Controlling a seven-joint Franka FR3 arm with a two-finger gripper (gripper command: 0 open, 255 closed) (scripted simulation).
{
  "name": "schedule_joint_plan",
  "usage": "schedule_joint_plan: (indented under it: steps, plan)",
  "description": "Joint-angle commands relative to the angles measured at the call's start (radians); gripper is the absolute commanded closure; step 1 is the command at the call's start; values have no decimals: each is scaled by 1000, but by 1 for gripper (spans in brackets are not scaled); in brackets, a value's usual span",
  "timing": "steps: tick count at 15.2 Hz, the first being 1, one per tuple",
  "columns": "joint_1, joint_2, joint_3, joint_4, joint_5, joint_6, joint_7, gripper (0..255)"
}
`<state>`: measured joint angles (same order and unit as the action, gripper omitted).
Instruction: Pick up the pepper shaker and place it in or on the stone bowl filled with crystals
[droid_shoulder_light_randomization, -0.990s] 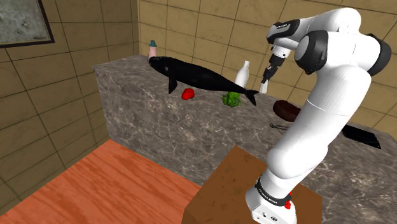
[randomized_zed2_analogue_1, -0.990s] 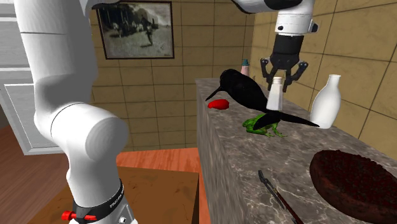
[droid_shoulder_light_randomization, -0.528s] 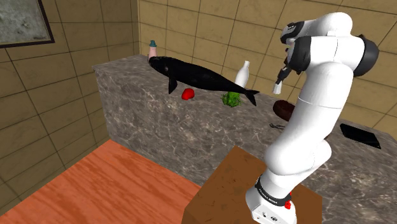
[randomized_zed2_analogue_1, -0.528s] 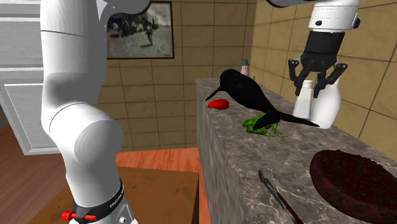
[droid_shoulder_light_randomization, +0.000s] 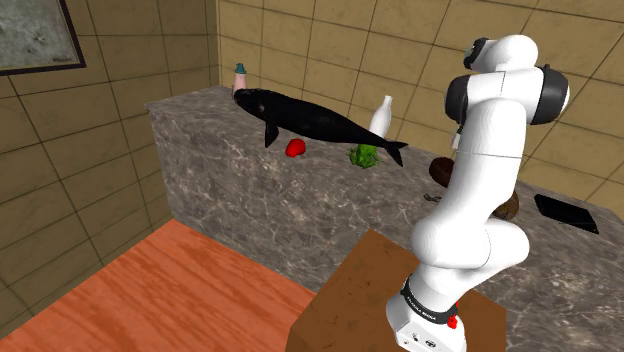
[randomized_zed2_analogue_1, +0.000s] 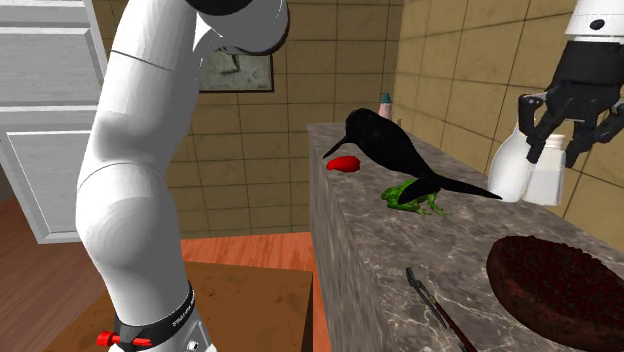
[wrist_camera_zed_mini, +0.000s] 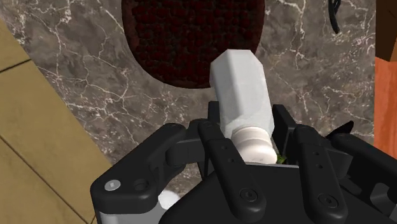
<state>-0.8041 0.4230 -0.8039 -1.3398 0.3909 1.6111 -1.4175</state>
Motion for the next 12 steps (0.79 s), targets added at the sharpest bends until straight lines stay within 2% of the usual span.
schedule_joint_plan:
  steps: [1,3,4,12]
  plan:
    - [-80,67,8,92,42,-41,-45,255]
    - [-167,136,21,201,81,-90,-77,255]
    - [-192,156,26,234,91,-105,-85,255]
    - [-144,138,22,87,82,14,-106,255]
